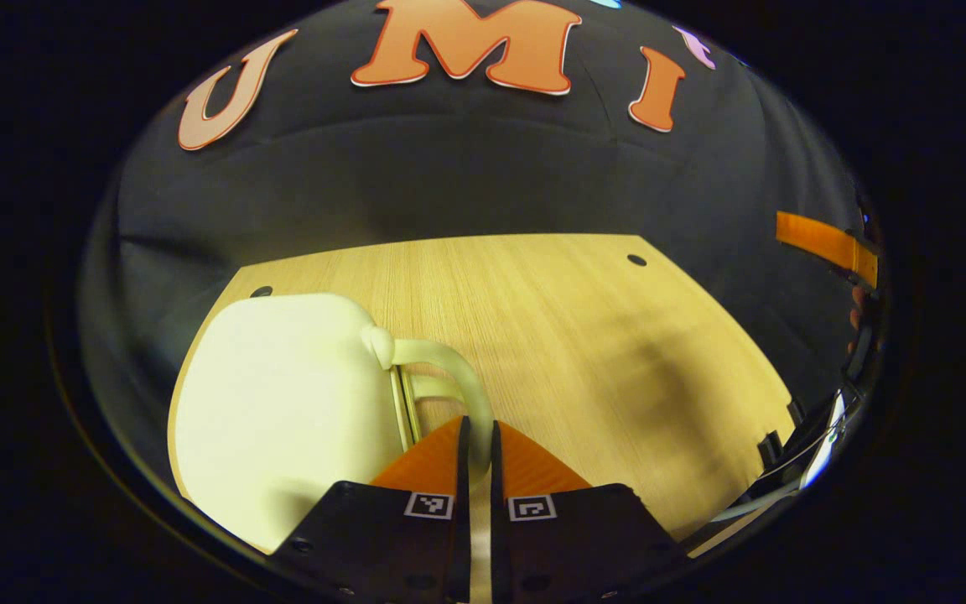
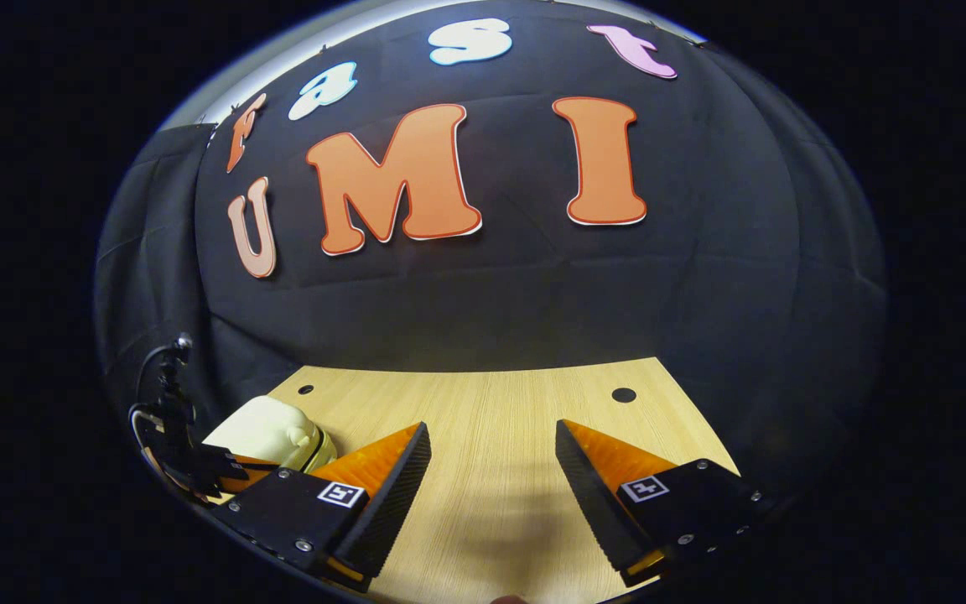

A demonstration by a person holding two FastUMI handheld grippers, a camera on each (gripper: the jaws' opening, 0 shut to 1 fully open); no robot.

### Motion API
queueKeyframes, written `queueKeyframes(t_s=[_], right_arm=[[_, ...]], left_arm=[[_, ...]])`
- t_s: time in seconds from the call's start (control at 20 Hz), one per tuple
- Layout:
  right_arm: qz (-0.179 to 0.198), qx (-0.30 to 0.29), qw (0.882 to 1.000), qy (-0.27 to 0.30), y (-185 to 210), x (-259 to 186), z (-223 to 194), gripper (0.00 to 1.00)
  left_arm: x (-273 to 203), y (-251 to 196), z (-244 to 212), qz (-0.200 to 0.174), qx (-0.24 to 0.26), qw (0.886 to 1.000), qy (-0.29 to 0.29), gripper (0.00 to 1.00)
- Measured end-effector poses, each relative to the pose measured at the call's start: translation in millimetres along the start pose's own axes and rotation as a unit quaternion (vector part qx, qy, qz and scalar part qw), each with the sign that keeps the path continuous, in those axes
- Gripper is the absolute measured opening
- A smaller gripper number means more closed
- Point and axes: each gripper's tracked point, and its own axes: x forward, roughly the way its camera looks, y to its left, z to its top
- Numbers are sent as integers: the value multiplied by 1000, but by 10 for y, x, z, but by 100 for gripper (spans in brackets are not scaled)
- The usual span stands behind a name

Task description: First open the suitcase, pack the skin care products into it, and then close the suitcase.

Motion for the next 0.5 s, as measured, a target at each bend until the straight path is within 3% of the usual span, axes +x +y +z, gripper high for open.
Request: queueKeyframes(t_s=[0.05,0.15,0.2,0.3,0.35,0.4,0.45,0.5], right_arm=[[2,-2,1000,0,0,2,-1,95],[7,-5,1000,-1,4,4,-2,95],[8,-7,1000,-2,-5,1,2,95],[9,-11,1000,-4,-11,-12,6,95],[11,-14,1000,-6,-4,-36,8,95],[9,-21,1000,-10,-4,-47,24,95],[7,-29,999,-18,-7,-57,57,95],[4,-34,999,-27,16,-85,98,95]], left_arm=[[39,-37,-25,8,7,1000,5,9],[86,-343,-76,-34,-9,999,5,20],[29,-516,-78,-52,-9,999,3,14],[-57,-660,53,-48,10,999,-17,27],[-93,-723,142,-47,18,998,-30,28],[-151,-788,267,-46,24,998,-47,44],[-239,-860,412,-47,29,996,-68,47],[-311,-907,555,-44,36,994,-93,63]])
